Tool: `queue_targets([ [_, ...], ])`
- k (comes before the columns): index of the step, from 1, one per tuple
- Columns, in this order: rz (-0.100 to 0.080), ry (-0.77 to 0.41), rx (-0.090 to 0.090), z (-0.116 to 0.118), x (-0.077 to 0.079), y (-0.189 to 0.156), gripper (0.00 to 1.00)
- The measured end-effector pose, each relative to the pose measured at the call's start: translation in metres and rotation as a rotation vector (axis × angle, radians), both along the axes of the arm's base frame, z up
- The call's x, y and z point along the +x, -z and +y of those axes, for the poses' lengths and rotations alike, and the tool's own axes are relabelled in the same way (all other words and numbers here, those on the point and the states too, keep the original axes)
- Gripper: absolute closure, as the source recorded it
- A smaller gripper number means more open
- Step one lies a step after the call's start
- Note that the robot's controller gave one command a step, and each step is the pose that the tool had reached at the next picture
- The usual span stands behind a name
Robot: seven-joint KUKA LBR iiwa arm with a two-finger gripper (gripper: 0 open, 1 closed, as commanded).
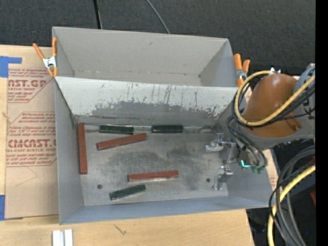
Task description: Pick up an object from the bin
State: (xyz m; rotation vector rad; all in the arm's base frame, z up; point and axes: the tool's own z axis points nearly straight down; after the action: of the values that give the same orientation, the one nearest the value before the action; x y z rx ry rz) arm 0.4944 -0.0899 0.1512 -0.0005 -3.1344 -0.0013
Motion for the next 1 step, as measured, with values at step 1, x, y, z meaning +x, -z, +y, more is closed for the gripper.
queue_targets([
  [1,-0.007,-0.001,-0.001,0.0002,0.0020,-0.0033,0.00],
])
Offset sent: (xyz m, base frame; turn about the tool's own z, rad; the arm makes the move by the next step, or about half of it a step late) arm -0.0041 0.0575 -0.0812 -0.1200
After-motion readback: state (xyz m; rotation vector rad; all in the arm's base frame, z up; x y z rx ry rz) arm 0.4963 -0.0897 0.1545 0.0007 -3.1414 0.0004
